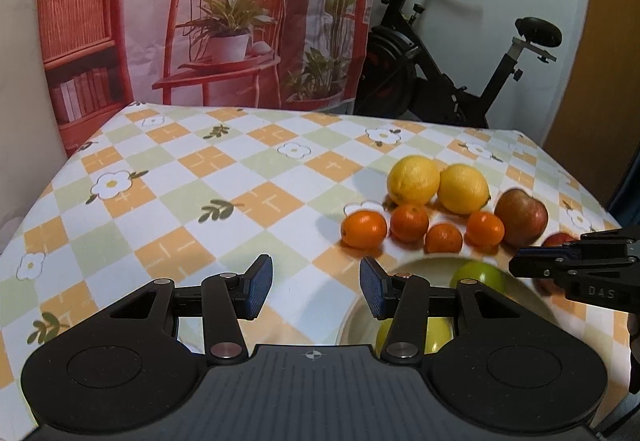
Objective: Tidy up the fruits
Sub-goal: 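Grasp a tangerine with the left tool while the right tool grasps another tangerine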
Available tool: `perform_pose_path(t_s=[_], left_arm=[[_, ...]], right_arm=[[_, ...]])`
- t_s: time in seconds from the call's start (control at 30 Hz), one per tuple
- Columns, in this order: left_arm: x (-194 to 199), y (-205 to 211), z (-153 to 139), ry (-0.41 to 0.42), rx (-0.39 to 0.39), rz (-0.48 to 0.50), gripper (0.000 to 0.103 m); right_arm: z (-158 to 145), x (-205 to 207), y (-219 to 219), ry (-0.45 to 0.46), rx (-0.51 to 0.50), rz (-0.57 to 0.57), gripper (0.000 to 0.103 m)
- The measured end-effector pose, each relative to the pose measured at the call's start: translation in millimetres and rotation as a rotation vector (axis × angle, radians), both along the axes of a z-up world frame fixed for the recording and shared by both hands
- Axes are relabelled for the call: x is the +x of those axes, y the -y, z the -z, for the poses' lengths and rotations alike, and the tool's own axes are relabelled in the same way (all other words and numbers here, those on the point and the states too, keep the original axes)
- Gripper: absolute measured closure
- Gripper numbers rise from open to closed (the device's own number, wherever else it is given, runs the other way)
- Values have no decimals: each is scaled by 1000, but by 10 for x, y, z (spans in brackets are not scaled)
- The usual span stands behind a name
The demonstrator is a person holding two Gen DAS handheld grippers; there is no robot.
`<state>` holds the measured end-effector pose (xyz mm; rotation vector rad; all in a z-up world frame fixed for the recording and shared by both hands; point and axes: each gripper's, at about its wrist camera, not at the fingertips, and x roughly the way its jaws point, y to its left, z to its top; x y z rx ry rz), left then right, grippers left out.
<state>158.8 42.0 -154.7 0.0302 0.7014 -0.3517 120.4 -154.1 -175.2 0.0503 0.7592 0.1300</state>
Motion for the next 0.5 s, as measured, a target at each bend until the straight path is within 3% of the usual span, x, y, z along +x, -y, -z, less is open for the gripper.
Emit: perform_pose_path(t_s=[0.33,0.5], left_arm=[[249,74,-111,20,-33,11,52],[372,91,-101,17,-40,18,52]], right_arm=[[-45,312,66,-13,22,-18,89],[-34,513,-16,-31,7,-57,83]])
